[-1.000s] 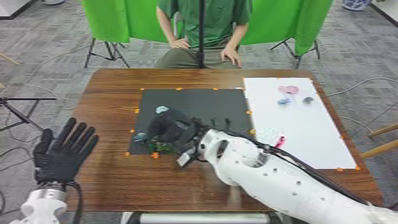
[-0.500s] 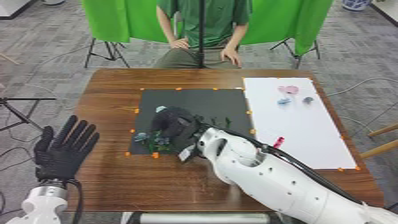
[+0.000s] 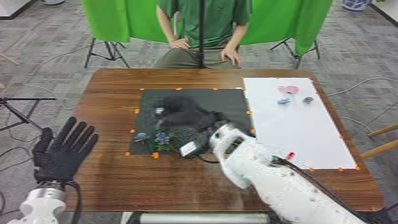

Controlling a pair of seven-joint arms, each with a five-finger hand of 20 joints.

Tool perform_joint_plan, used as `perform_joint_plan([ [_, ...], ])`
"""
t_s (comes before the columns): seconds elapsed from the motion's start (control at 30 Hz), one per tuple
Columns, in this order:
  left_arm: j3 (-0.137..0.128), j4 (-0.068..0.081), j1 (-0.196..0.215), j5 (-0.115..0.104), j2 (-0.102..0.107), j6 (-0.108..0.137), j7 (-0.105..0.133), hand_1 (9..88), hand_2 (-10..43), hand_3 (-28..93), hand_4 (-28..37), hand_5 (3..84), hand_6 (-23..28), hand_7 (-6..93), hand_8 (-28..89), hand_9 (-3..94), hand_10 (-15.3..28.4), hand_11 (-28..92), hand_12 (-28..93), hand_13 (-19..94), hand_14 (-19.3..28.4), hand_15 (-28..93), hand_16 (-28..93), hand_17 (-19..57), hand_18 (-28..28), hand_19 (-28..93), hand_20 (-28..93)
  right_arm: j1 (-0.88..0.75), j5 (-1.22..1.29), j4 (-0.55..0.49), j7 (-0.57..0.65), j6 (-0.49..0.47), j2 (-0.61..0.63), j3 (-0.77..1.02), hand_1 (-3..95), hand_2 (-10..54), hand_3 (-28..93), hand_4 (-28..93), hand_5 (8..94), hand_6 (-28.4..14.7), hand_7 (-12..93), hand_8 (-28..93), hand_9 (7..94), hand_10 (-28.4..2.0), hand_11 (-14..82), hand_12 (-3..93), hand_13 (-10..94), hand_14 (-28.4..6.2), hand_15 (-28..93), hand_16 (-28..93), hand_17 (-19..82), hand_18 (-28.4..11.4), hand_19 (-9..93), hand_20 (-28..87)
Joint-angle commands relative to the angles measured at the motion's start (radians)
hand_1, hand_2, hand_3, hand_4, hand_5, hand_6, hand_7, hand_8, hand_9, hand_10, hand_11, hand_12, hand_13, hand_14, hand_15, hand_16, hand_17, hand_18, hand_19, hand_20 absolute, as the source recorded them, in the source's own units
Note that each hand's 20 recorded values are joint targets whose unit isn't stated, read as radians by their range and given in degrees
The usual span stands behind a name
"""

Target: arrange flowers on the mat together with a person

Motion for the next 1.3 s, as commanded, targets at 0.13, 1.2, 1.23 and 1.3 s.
perform_joint_plan([
  [0.13, -0.014, -0.009, 0.037, 0.006, -0.016, 0.010, -0.010, 24.1, 11.5, 70, -28.3, 43.7, 5.7, 9.1, -9, 40.2, 14.1, 15, 8, 29, 14.8, 28, -7, -2.8, 12.0, 26, 11, -0.165, 0.425, -0.074, 0.059, -0.084, 0.152, 0.322, 39.7, -7.2, 75, -26, 44.6, -1.4, 19, -14, 43.2, -10.6, 4.9, 13.0, 32, -7.1, 8, 13, 20, -9.1, 8, 23],
  [1.2, -0.006, -0.022, 0.071, -0.013, -0.010, 0.000, 0.050, 24.2, 11.4, 70, -28.3, 43.7, 5.7, 9.0, -9, 40.0, 14.0, 15, 8, 29, 14.7, 28, -7, -2.8, 11.9, 25, 11, -0.667, 0.470, -0.200, -0.064, 0.000, 0.255, 0.899, 34.2, -8.4, 75, -24, 43.0, -2.2, 14, -11, 37.4, -10.4, 3.4, 8.7, 23, -5.8, 10, -6, 16, -6.0, 0, 16],
  [1.23, -0.006, -0.022, 0.071, -0.013, -0.010, 0.001, 0.051, 24.2, 11.3, 70, -28.3, 43.7, 5.7, 9.0, -9, 40.1, 14.0, 15, 8, 29, 14.7, 28, -7, -2.8, 11.9, 25, 11, -0.674, 0.466, -0.201, -0.065, 0.006, 0.254, 0.907, 34.3, -8.5, 75, -24, 43.0, -2.2, 14, -11, 37.4, -10.4, 3.4, 8.7, 23, -5.8, 10, -6, 16, -6.0, 0, 16],
  [1.3, -0.010, -0.023, 0.073, -0.012, -0.015, 0.002, 0.051, 24.2, 11.3, 70, -28.3, 43.7, 5.7, 9.0, -9, 40.1, 14.0, 15, 8, 29, 14.7, 28, -7, -2.8, 11.9, 25, 11, -0.682, 0.465, -0.200, -0.067, 0.011, 0.251, 0.922, 34.5, -8.6, 75, -24, 43.0, -2.2, 14, -11, 37.5, -10.4, 3.5, 8.7, 23, -5.8, 10, -6, 16, -6.0, 0, 16],
])
